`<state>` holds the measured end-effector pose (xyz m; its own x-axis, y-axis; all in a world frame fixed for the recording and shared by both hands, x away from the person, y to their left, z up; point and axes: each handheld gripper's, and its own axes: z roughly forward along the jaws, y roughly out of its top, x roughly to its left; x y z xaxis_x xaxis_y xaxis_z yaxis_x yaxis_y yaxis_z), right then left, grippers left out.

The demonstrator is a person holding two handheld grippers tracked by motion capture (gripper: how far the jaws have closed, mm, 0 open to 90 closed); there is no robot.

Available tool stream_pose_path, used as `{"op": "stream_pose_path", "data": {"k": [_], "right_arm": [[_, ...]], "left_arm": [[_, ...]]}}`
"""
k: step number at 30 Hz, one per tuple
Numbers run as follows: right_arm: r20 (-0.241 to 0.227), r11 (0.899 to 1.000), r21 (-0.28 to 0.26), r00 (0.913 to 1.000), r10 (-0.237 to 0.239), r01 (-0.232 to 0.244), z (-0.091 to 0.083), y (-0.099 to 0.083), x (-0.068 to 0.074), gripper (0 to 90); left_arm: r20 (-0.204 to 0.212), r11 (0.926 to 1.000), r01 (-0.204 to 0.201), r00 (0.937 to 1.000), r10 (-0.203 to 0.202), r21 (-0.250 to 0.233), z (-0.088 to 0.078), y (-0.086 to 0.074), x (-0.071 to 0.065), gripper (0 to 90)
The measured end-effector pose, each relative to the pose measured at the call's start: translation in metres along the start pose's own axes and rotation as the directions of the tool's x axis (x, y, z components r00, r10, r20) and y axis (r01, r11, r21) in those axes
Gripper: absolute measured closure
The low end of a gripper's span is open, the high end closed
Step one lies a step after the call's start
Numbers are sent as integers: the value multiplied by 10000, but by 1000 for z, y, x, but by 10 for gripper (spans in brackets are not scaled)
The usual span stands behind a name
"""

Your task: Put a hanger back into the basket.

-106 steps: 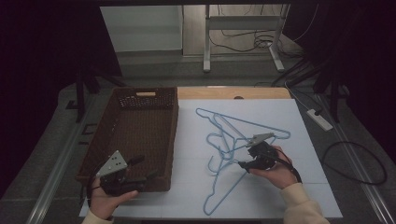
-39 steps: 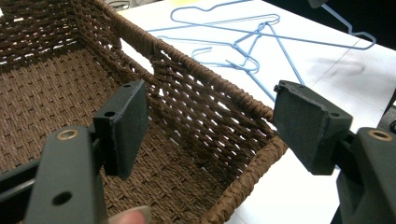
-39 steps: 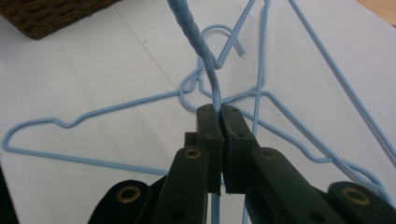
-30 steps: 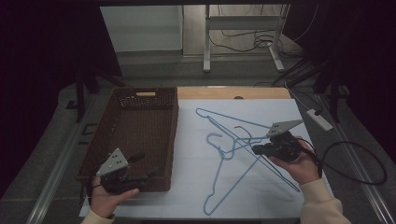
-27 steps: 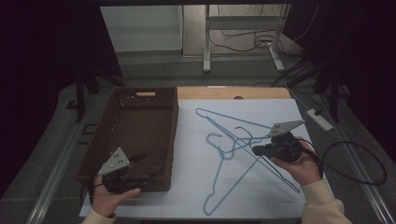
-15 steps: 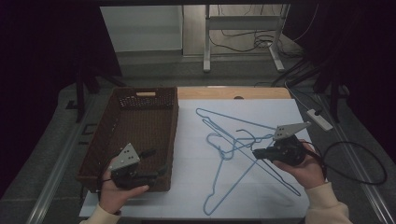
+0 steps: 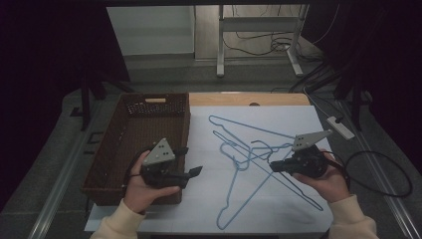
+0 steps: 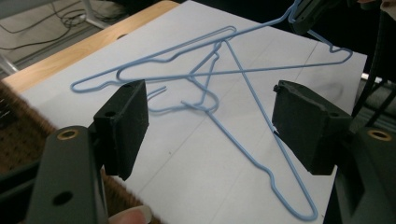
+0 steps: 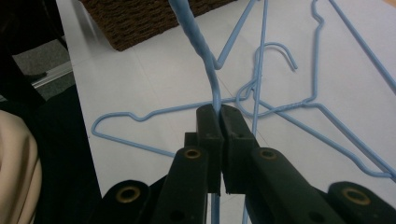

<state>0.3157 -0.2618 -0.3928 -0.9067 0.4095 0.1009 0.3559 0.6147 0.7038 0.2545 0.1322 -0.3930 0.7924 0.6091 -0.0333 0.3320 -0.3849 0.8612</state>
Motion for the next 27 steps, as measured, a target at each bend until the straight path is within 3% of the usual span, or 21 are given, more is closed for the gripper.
{"op": "stream_pose_path", "data": {"k": [5, 13, 23, 27], "right_arm": [[-182, 10000, -9, 9998, -94, 94, 0, 1, 1, 879], [-303, 9999, -57, 9994, -139, 137, -6, 4, 1, 879], [-423, 9999, -108, 9990, -131, 126, -6, 3, 0, 879], [-554, 9996, -100, 9981, -261, 256, -6, 5, 2, 879]], "left_arm": [[582, 9987, -120, 9983, 92, 487, 25, 18, 10, 286], [1042, 9927, -486, 9939, 371, 1105, 60, 37, 17, 298], [1156, 9705, -1580, 9836, 1384, 1823, 106, 57, 17, 321], [1362, 9596, -2049, 9741, 1807, 1929, 122, 61, 19, 332]]}}
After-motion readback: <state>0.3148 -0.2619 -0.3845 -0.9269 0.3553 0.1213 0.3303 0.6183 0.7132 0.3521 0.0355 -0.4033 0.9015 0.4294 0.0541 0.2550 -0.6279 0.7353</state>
